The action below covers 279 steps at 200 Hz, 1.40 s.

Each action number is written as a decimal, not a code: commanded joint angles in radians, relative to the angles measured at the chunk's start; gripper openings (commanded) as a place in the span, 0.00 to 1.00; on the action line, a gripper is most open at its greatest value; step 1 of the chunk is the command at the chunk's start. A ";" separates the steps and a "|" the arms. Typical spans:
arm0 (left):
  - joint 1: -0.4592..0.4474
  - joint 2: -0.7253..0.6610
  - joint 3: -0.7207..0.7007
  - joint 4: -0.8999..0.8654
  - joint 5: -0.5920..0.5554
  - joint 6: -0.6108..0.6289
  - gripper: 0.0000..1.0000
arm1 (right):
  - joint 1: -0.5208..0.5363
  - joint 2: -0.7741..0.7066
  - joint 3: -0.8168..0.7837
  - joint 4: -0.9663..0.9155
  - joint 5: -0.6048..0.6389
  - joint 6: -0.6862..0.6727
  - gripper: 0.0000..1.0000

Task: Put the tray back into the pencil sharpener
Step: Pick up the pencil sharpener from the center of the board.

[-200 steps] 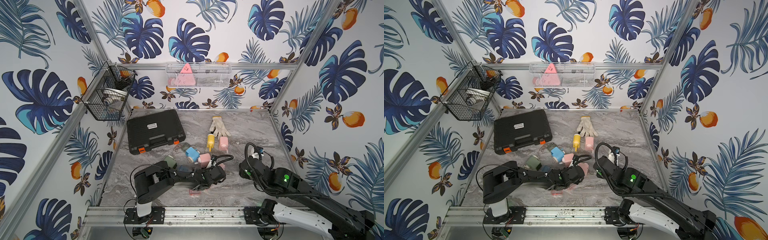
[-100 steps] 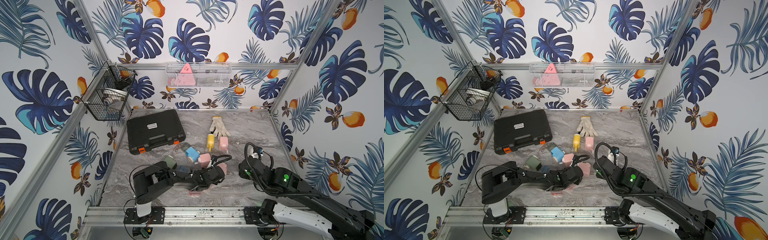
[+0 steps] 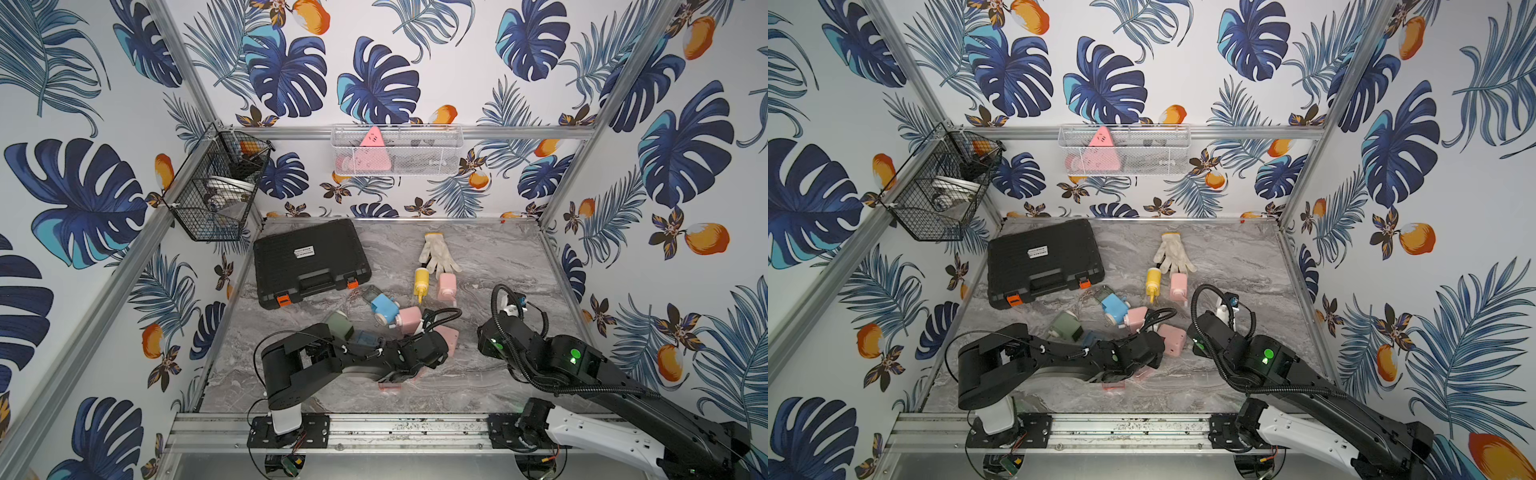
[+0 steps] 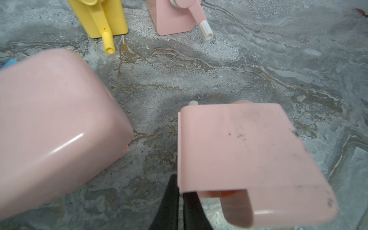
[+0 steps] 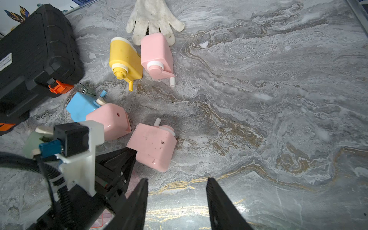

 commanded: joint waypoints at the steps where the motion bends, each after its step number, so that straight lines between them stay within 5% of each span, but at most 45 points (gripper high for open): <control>1: 0.002 -0.019 -0.003 0.027 0.005 0.003 0.08 | 0.000 -0.003 0.010 -0.022 -0.001 -0.005 0.50; 84: 0.076 -0.117 -0.057 -0.004 0.255 -0.064 0.00 | 0.000 -0.035 0.080 -0.035 0.011 -0.137 0.54; 156: 0.236 -0.302 -0.168 -0.002 0.607 -0.101 0.00 | 0.000 0.016 0.232 0.077 -0.050 -0.571 0.65; 223: 0.402 -0.508 -0.228 -0.119 0.922 -0.042 0.00 | 0.001 0.033 0.249 0.194 -0.394 -1.102 0.67; 279: 0.449 -0.564 -0.226 -0.131 1.097 -0.023 0.00 | 0.002 0.007 0.139 0.196 -0.621 -1.438 0.80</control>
